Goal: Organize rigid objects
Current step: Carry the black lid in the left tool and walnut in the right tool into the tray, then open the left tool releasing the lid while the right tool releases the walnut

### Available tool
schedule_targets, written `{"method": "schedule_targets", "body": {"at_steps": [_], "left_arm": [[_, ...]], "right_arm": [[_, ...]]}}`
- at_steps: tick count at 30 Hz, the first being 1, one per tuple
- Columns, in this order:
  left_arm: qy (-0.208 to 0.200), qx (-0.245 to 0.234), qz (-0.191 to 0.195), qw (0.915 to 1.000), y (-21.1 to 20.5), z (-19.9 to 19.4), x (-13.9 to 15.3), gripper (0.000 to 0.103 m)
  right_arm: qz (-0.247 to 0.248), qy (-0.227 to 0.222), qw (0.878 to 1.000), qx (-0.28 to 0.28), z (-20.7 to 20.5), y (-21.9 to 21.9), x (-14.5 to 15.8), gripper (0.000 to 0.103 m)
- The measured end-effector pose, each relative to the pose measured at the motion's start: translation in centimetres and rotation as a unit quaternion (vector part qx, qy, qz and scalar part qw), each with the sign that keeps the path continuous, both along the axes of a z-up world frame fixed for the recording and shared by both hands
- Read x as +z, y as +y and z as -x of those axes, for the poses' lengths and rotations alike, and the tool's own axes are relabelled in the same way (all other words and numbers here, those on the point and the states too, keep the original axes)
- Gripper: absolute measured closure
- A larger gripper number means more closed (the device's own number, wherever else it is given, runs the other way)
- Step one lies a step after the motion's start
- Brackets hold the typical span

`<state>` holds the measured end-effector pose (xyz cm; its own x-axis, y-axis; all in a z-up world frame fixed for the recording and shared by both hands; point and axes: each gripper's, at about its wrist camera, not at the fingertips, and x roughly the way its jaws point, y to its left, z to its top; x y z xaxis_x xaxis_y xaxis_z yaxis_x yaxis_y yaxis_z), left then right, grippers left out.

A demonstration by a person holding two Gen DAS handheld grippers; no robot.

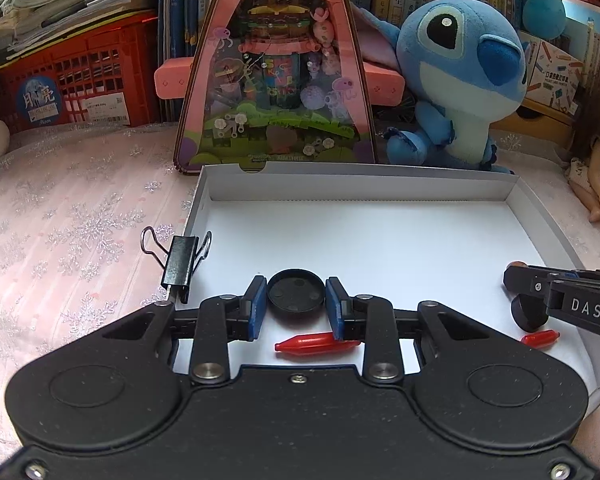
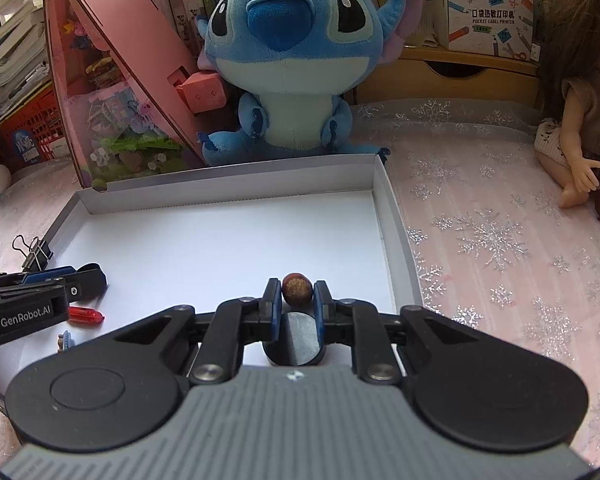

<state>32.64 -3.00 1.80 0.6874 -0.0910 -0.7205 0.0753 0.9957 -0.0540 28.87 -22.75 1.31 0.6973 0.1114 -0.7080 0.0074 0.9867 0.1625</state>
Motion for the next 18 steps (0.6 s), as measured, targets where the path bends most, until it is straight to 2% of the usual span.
{"method": "schedule_targets", "body": {"at_steps": [3, 4, 5, 10, 14, 18], "left_arm": [[0.0, 0.002, 0.001, 1.0, 0.0, 0.1, 0.1, 0.073], [0.001, 0.002, 0.001, 1.0, 0.0, 0.2, 0.2, 0.072], [0.002, 0.001, 0.002, 1.0, 0.0, 0.2, 0.2, 0.07], [-0.003, -0.001, 0.003, 1.0, 0.2, 1.3, 0.8, 0.06], [-0.018, -0.008, 0.002, 0.9998, 0.4, 3.0, 1.7, 0.049], [-0.035, -0.019, -0.003, 0.9992, 0.6, 5.2, 2.5, 0.044]], "right_arm": [[-0.003, -0.001, 1.0, -0.002, 0.2, -0.1, 0.1, 0.072], [-0.004, -0.002, 1.0, -0.004, 0.3, -0.1, 0.2, 0.064], [-0.006, -0.004, 1.0, -0.004, 0.4, -0.1, 0.3, 0.06], [-0.006, -0.02, 1.0, -0.002, 1.6, 0.0, 1.3, 0.058], [0.003, -0.045, 0.999, 0.008, 3.3, 0.2, 2.4, 0.049], [0.015, -0.07, 0.997, 0.017, 5.5, 0.5, 3.3, 0.047]]}}
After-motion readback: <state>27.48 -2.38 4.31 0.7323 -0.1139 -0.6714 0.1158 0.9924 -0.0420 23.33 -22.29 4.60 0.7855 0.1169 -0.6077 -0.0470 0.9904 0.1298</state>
